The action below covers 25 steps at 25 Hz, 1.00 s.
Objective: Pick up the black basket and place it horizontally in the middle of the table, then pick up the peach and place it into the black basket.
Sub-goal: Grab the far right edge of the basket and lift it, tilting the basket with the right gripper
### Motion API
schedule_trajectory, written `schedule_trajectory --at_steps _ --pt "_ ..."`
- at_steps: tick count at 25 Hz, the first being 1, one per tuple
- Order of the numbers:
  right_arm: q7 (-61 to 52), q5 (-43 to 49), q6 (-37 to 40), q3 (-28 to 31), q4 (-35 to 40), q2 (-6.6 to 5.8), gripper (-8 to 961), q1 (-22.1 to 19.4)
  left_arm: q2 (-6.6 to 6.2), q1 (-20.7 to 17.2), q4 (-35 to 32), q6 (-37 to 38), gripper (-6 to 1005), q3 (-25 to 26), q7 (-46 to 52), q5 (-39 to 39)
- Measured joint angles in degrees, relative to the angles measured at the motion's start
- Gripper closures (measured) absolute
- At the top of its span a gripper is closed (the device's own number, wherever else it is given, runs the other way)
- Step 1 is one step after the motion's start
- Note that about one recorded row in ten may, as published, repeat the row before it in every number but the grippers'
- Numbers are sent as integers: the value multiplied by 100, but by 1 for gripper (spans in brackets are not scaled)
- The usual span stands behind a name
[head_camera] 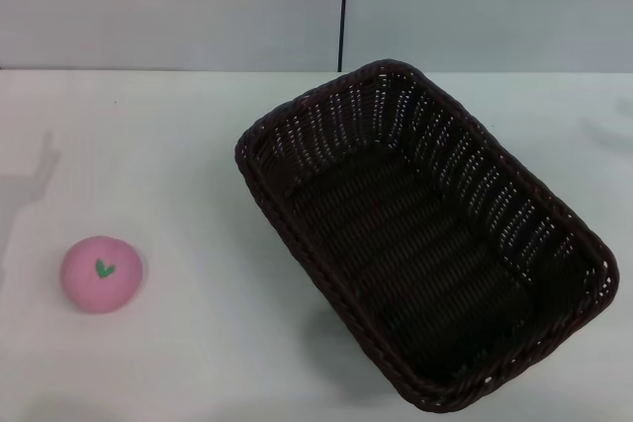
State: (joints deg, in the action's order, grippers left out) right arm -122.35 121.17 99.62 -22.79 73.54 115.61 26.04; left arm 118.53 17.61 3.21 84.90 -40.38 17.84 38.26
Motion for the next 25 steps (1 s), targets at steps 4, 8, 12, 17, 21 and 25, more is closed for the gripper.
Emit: schedule_trajectory --at_steps 4,8,12,17,21,25 --pt "-1052 1489 953 -223 378 -307 125 925 0 -15 10 35 141 -6 2 3" --pt "-1609 2360 1339 -484 -170 -487 125 1714 -2 -28 18 40 141 -6 4 7" --pt "-2081 2644 581 -1394 -1026 -484 126 2021 8 -57 40 20 142 -5 6 6" --pt "-2098 2632 -208 -1922 -2147 -409 126 2258 4 -91 46 51 142 8 8 6" --pt "-2076 2629 -533 -2175 -2408 -231 127 2343 1 -92 48 56 142 25 9 7" --pt "-2092 2646 -780 -2590 -2516 1 127 2352 7 -64 48 32 142 14 9 6"
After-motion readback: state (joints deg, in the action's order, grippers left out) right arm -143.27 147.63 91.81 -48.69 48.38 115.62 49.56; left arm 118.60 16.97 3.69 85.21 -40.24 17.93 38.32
